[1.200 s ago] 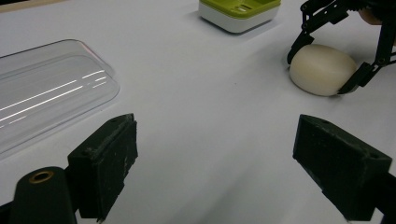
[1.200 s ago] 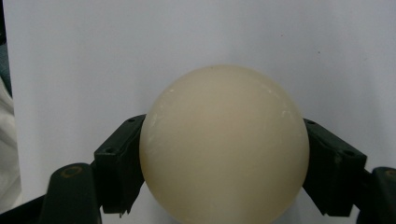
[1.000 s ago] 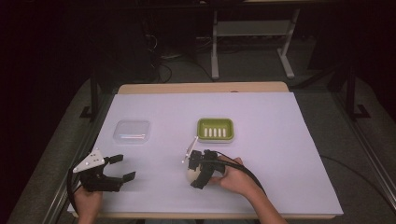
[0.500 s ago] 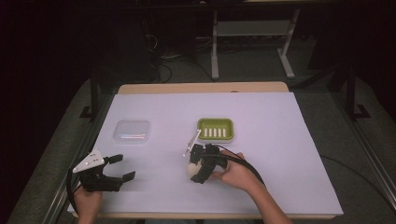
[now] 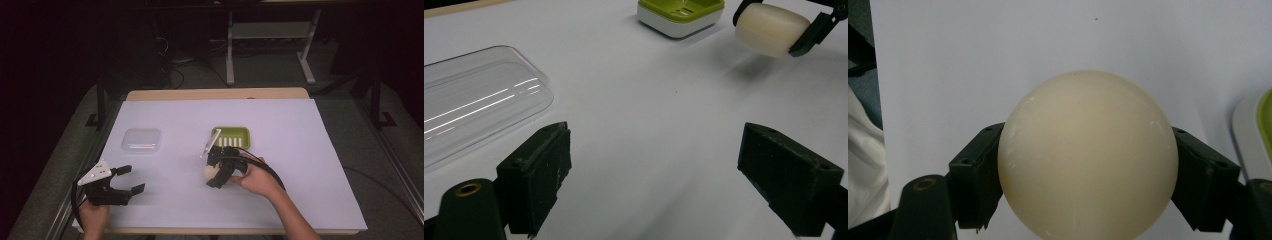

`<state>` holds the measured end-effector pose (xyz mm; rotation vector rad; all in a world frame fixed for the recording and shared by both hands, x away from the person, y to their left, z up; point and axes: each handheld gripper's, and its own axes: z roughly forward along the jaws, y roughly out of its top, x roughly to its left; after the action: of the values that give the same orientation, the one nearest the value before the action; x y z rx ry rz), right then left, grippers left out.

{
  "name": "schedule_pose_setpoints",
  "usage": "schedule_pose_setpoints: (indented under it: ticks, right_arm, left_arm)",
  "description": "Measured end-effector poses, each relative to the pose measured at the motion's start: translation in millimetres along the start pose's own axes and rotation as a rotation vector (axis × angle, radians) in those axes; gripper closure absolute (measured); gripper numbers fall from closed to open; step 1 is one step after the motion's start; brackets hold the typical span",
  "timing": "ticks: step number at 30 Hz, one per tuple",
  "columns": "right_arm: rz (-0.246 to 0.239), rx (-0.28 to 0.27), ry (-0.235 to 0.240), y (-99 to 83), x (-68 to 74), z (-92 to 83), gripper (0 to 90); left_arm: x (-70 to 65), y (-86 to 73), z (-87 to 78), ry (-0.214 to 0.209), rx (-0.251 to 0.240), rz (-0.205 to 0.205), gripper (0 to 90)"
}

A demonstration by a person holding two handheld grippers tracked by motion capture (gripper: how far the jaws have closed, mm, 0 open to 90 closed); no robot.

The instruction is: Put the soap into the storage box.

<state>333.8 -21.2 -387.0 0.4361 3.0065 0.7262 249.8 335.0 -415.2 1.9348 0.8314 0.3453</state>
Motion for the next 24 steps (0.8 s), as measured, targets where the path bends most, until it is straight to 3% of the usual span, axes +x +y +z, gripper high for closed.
schedule_pose_setpoints:
  ticks: [24]
  right_arm:
    - [0.027, -0.006, -0.034, 10.6, -25.4, -25.8, 23.6]
  left_arm:
    - [0.6, 0.1, -0.7, 0.003, -0.005, 0.004, 13.1]
